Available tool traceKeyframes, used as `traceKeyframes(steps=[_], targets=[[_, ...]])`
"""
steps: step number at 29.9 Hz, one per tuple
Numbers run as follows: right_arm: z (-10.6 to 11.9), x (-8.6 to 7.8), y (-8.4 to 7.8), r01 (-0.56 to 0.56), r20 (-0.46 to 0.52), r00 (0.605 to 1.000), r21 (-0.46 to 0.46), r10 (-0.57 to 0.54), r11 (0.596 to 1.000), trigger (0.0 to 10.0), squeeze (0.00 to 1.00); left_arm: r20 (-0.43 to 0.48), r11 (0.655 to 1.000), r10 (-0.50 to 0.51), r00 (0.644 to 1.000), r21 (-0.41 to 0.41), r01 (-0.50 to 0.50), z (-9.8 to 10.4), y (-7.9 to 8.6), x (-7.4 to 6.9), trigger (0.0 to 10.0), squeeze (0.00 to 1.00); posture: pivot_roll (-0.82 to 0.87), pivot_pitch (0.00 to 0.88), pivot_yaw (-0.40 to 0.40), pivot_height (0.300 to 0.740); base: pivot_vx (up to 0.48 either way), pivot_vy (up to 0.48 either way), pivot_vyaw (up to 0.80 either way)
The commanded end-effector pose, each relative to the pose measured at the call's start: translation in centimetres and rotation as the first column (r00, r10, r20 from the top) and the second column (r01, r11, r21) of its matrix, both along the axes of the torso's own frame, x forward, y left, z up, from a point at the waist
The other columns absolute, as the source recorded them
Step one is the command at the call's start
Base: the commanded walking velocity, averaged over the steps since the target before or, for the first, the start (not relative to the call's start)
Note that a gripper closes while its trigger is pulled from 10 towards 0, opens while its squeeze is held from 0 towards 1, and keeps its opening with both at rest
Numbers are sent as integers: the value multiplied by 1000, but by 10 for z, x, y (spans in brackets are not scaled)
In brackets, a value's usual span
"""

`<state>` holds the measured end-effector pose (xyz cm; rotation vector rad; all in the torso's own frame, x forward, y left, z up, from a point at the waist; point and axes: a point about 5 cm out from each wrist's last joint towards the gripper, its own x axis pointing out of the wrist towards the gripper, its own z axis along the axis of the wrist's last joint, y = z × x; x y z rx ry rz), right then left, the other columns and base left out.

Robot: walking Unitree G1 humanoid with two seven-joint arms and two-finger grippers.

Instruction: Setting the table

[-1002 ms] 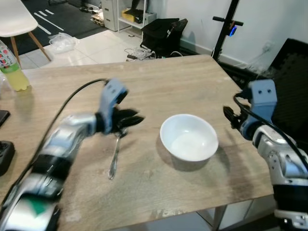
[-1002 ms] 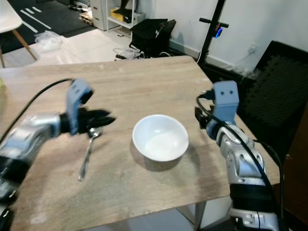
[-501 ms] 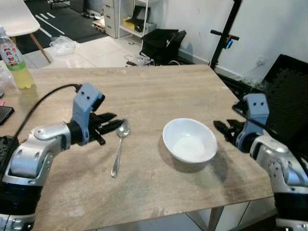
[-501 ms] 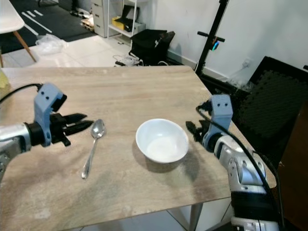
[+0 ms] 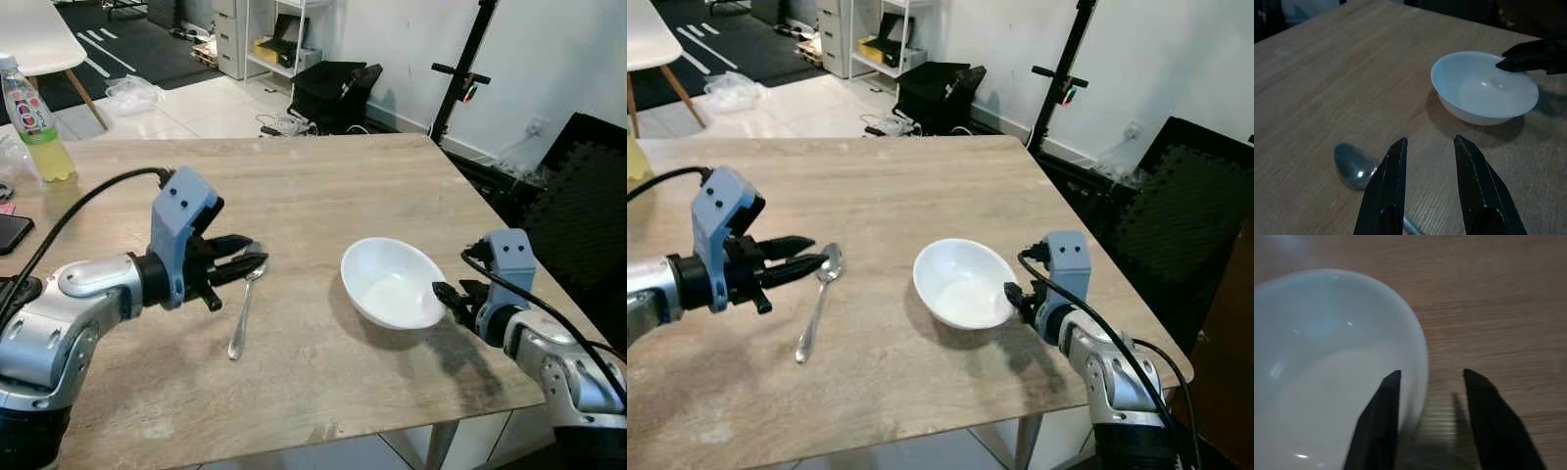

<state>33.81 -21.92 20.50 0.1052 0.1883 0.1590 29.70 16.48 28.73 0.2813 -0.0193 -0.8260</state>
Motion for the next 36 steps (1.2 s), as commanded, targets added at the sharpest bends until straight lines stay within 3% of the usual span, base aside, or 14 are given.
traceKeyframes(steps=[1, 3, 4, 13, 22, 23, 24, 29, 33, 36], targets=[[-8, -1, 0, -9, -35, 999, 63, 11, 998, 0, 0, -7, 1000, -14, 1000, 11, 14, -1, -2, -4, 10000, 0, 98, 114, -21, 740, 0, 0, 0], [-7, 0, 5, -36, -30, 999, 166, 42, 985, 0, 0, -14, 1000, -10, 1000, 15, 11, -2, -3, -6, 10000, 0, 99, 116, -26, 740, 0, 0, 0], [-7, 1, 6, -37, -32, 999, 175, 43, 984, 0, 0, -16, 1000, -9, 1000, 15, 10, -2, -3, -6, 10000, 0, 99, 117, -28, 740, 0, 0, 0], [-12, 2, 7, -36, -59, 997, 116, 43, 993, 0, 0, -17, 1000, -6, 1000, 26, 7, -1, -3, -6, 10000, 0, 94, 116, -34, 740, 0, 0, 0], [-10, 2, 7, -25, -56, 998, 119, 32, 993, 0, 0, -16, 1000, 1, 1000, 23, -1, -2, -5, -5, 10000, 0, 91, 113, -31, 740, 0, 0, 0], [-8, 2, 9, -30, -49, 998, 133, 37, 991, 471, 0, -16, 1000, 2, 1000, 22, -1, -2, -5, -5, 10000, 0, 91, 111, -30, 740, 0, 0, 0], [-3, 2, 14, -56, -35, 998, 142, 61, 988, 10000, 0, -17, 1000, 3, 1000, 20, -3, -2, -6, -4, 10000, 0, 91, 111, -30, 740, 0, 0, 0], [2, 3, 29, -107, -25, 993, 173, 113, 979, 10000, 0, -19, 1000, 3, 1000, 18, -3, -3, -7, -4, 10000, 0, 90, 110, -32, 740, 0, 0, 0], [6, -1, 65, -250, -19, 966, 165, 257, 954, 10000, 0, -24, 1000, 3, 1000, 15, -2, -5, -8, -4, 10000, 0, 86, 111, -35, 740, 0, 0, 0], [6, -1, 77, -281, -16, 957, 175, 288, 943, 10000, 0, -25, 1000, 2, 1000, 13, -2, -6, -8, -4, 10000, 0, 85, 111, -35, 740, 0, 0, 0]])
